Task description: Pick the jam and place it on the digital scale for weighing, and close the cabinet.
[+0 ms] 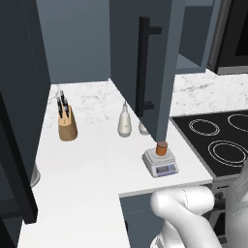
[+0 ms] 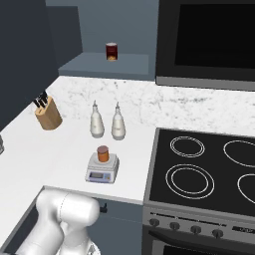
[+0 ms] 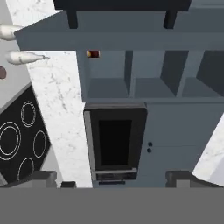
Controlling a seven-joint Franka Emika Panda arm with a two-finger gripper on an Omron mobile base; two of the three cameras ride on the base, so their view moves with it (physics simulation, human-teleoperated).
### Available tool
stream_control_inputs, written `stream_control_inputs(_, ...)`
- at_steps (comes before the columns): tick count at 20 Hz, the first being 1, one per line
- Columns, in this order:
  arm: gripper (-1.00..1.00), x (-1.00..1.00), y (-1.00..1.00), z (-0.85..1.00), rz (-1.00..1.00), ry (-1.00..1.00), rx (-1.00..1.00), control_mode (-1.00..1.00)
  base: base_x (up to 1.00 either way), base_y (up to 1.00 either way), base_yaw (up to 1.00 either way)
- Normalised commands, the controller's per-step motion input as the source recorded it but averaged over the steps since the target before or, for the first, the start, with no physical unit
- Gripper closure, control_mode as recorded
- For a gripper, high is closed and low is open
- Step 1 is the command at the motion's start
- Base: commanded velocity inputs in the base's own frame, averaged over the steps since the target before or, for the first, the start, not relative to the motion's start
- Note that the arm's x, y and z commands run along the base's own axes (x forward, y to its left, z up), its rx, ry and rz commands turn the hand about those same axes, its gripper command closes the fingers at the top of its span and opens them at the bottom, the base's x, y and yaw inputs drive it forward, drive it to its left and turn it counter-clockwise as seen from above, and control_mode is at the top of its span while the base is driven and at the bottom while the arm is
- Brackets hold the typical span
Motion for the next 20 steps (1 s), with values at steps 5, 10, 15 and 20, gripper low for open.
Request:
stream_control_inputs(5, -1.0, 0.01, 0.0, -0.04, 0.26, 0.11, 0.05, -1.0, 0.0, 0.0, 0.0)
stream_control_inputs(10, -1.0, 0.11, 0.03, -0.14, 0.24, 0.12, 0.01, -1.0, 0.0, 0.0, 0.0)
stream_control_inputs(15, -1.0, 0.2, 0.37, -0.14, 0.1, 0.02, -0.02, -1.0, 0.0, 0.0, 0.0)
stream_control_inputs(20, -1.0, 0.1, 0.34, 0.0, 0.01, 0.0, -0.07, -1.0, 0.0, 0.0, 0.0)
